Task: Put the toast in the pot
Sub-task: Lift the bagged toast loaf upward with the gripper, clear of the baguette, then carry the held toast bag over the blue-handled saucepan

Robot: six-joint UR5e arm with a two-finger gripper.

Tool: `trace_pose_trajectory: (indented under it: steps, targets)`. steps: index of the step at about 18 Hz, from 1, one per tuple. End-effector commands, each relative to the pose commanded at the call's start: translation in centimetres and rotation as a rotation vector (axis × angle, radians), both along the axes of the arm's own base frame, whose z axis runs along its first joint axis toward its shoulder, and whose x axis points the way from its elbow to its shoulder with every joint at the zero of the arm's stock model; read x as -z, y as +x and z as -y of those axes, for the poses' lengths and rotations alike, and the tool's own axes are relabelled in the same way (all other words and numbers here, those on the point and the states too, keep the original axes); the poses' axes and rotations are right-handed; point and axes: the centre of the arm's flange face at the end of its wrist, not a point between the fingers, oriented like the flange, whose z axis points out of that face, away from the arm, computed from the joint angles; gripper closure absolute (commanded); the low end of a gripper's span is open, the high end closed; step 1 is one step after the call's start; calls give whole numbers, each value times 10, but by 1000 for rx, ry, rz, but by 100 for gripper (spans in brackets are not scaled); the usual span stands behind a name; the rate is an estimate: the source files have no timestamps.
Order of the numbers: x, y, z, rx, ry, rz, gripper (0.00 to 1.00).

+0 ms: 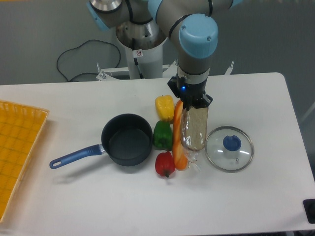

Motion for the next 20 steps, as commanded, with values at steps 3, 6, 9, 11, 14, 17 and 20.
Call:
trace_pose_trajectory:
  steps: [3, 6, 9, 11, 14, 17, 20]
  targets:
    - [1, 0, 0, -2, 0, 3, 86]
    - [5, 3, 2, -5, -14, 22, 86]
    - [10, 7, 2, -8, -25, 33, 86]
    - [12, 9, 2, -6, -28, 37, 86]
    - [0, 21, 9, -3, -37, 53, 86]
    - [-11, 37, 12, 5, -48, 69, 86]
    - [-14, 73, 10, 17, -67, 89, 86]
